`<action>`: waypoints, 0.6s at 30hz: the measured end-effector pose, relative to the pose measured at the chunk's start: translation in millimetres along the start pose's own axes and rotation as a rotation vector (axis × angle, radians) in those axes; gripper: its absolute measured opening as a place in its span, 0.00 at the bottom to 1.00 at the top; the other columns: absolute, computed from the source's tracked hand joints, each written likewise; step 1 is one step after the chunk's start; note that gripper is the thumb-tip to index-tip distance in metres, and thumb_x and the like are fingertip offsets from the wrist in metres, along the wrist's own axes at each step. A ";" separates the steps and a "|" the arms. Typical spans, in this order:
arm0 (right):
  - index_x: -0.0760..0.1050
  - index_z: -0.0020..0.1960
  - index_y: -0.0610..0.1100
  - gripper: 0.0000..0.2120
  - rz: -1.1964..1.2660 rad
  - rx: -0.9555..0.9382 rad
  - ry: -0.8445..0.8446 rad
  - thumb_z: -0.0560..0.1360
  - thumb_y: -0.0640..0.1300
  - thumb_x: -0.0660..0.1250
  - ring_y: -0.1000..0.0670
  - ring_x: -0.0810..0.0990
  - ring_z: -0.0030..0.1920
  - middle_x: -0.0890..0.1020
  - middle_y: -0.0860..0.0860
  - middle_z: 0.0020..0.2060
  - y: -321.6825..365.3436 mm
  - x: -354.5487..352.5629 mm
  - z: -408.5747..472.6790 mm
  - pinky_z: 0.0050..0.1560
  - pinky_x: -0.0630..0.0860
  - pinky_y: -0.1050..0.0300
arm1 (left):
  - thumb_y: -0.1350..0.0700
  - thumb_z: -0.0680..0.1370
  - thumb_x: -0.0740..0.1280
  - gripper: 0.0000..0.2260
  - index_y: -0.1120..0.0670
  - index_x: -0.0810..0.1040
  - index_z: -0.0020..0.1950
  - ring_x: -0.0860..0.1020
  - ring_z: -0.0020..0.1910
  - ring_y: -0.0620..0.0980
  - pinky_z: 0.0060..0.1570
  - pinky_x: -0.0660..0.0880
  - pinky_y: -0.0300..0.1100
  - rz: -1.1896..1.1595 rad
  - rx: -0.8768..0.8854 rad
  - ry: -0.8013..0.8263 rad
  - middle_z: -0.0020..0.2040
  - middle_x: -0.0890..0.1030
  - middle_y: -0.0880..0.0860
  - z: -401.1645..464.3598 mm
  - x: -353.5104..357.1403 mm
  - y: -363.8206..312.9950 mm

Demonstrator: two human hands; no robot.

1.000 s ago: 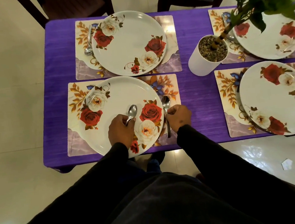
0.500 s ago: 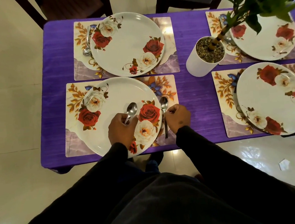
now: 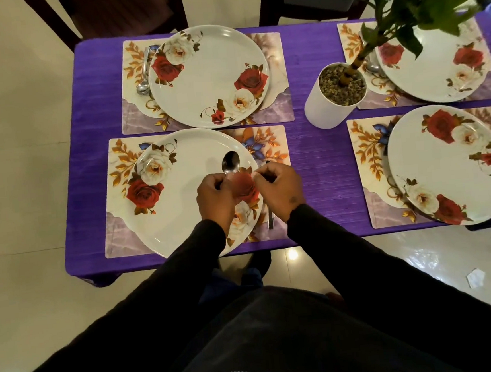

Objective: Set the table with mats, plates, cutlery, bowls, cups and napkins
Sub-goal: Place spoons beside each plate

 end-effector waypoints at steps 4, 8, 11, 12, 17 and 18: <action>0.83 0.47 0.42 0.07 0.113 -0.037 0.140 0.78 0.43 0.68 0.57 0.83 0.39 0.84 0.53 0.38 9.9 3.0 -8.6 0.41 0.79 0.66 | 0.59 0.83 0.64 0.08 0.60 0.81 0.54 0.86 0.46 0.55 0.46 0.84 0.49 -0.276 -0.117 0.053 0.46 0.86 0.57 -12.1 13.1 -13.7; 0.84 0.48 0.41 0.07 0.212 -0.029 0.152 0.79 0.43 0.68 0.52 0.84 0.39 0.85 0.50 0.38 9.8 7.6 -12.6 0.45 0.83 0.54 | 0.64 0.82 0.62 0.06 0.59 0.80 0.53 0.84 0.48 0.57 0.49 0.83 0.52 -0.454 -0.209 0.054 0.49 0.84 0.60 -22.9 12.6 -22.9; 0.84 0.49 0.40 0.06 0.248 -0.010 0.188 0.78 0.40 0.68 0.49 0.85 0.41 0.85 0.47 0.40 12.1 8.0 -12.4 0.45 0.83 0.54 | 0.66 0.82 0.63 0.06 0.60 0.79 0.52 0.84 0.51 0.60 0.51 0.82 0.54 -0.525 -0.260 0.053 0.51 0.84 0.62 -21.8 5.9 -23.7; 0.84 0.49 0.39 0.06 0.250 -0.006 0.199 0.78 0.39 0.68 0.48 0.85 0.41 0.85 0.47 0.40 12.5 8.3 -11.5 0.44 0.83 0.54 | 0.65 0.82 0.63 0.06 0.60 0.80 0.52 0.83 0.50 0.59 0.48 0.82 0.52 -0.541 -0.268 0.065 0.51 0.84 0.62 -21.2 4.6 -24.7; 0.83 0.43 0.38 0.05 0.231 0.034 0.226 0.76 0.37 0.69 0.52 0.82 0.34 0.84 0.48 0.35 16.2 1.7 -16.5 0.35 0.77 0.60 | 0.64 0.82 0.65 0.07 0.59 0.82 0.50 0.84 0.48 0.55 0.47 0.82 0.48 -0.525 -0.270 0.134 0.48 0.85 0.58 -23.2 9.8 -29.8; 0.82 0.42 0.37 0.06 0.239 0.055 0.217 0.76 0.36 0.69 0.52 0.81 0.33 0.83 0.49 0.34 15.4 -1.9 -18.1 0.35 0.76 0.60 | 0.63 0.81 0.66 0.06 0.60 0.83 0.50 0.85 0.47 0.54 0.48 0.82 0.49 -0.505 -0.268 0.159 0.47 0.85 0.58 -24.2 12.3 -29.1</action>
Point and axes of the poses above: each hand's wrist, its own z-axis towards the middle knuckle, its own x-axis out of the palm, y = z × x, the point moved 1 cm from there along z, towards the middle knuckle
